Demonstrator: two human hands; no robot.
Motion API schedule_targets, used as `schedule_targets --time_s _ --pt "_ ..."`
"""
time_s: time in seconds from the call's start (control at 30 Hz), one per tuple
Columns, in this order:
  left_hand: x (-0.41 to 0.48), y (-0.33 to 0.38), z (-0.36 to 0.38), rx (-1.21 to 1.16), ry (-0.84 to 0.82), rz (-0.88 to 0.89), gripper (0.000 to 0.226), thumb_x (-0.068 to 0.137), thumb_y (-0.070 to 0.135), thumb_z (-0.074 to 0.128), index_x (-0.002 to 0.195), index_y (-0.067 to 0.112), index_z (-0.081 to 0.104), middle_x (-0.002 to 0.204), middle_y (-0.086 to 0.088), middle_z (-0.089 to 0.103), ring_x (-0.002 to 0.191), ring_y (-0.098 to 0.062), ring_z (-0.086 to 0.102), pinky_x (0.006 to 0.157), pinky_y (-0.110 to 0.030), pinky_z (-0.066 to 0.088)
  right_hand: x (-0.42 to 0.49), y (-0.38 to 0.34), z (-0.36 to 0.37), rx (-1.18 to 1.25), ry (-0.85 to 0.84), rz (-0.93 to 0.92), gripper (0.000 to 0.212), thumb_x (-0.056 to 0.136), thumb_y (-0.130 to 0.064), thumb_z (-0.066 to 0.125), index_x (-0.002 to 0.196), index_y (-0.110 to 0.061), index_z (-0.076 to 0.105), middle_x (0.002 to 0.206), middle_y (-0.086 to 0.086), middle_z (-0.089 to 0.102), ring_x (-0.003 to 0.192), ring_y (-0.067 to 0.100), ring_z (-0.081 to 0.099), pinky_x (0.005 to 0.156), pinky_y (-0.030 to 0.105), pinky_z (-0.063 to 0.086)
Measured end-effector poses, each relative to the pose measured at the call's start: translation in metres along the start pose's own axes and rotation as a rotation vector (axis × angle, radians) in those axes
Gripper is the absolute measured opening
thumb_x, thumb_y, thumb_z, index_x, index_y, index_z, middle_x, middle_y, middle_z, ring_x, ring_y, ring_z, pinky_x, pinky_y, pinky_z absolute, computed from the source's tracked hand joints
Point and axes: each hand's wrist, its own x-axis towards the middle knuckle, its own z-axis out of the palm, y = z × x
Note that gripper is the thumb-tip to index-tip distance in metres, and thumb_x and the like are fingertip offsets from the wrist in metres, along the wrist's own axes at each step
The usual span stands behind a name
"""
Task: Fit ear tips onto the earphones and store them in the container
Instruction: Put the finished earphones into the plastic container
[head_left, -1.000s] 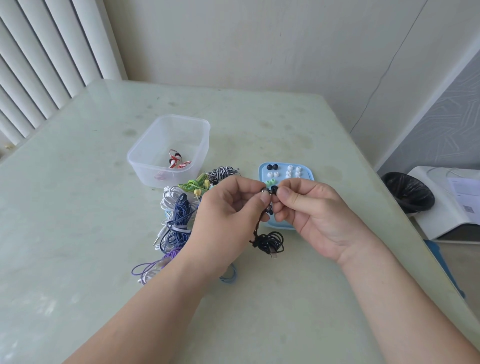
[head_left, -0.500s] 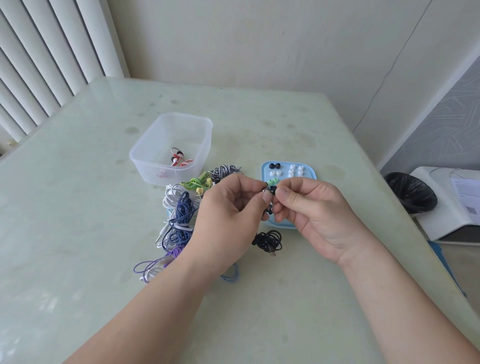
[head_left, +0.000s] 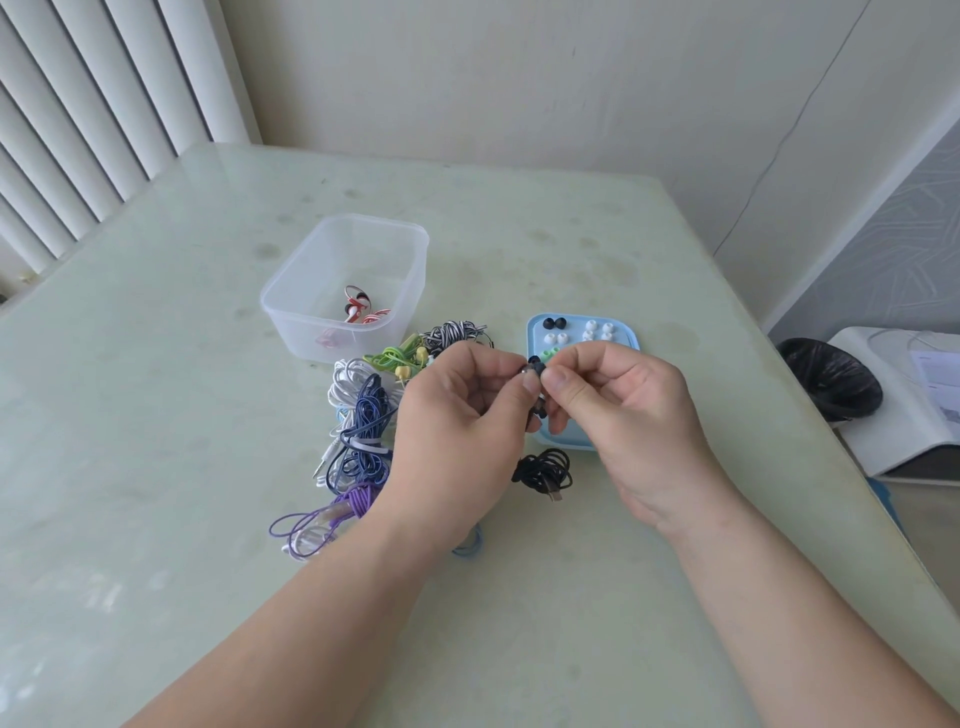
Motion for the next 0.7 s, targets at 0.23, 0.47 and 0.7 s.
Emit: schedule_targets --time_s 0.23,0.47,0.7 --pt "-0.0016 0.0017 0.0014 -0.174 -0.014 -0.042 0.006 0.093 -0.002 0.072 0.096 -0.003 0.067 0.083 -0.016 0.078 0.075 -0.033 0.077 0.069 -0.029 0.062 -0.0016 -0.0003 0.0024 0.150 0.034 0.048 0.013 0.094 0.001 0.065 0.087 -0.006 0.073 0.083 0.012 0.072 0.073 0.024 0.067 0.075 0.037 0.058" --pt "-0.0002 -0.0042 0.0009 -0.148 0.021 -0.045 0.006 0.093 0.000 0.073 0.096 0.000 0.068 0.077 -0.009 0.077 0.071 -0.022 0.074 0.071 -0.032 0.062 -0.0043 0.0013 0.0016 -0.068 0.060 -0.165 0.012 0.093 0.007 0.066 0.092 -0.003 0.073 0.083 0.011 0.077 0.070 0.020 0.074 0.072 0.027 0.059" --pt "-0.0014 0.0004 0.0018 -0.190 0.015 -0.043 0.008 0.093 0.000 0.073 0.097 0.003 0.067 0.083 -0.010 0.078 0.072 -0.020 0.075 0.069 -0.027 0.060 -0.0057 -0.0050 0.0006 0.058 0.106 -0.055 0.009 0.093 -0.003 0.069 0.091 -0.003 0.078 0.084 0.015 0.078 0.073 0.027 0.075 0.073 0.031 0.059"
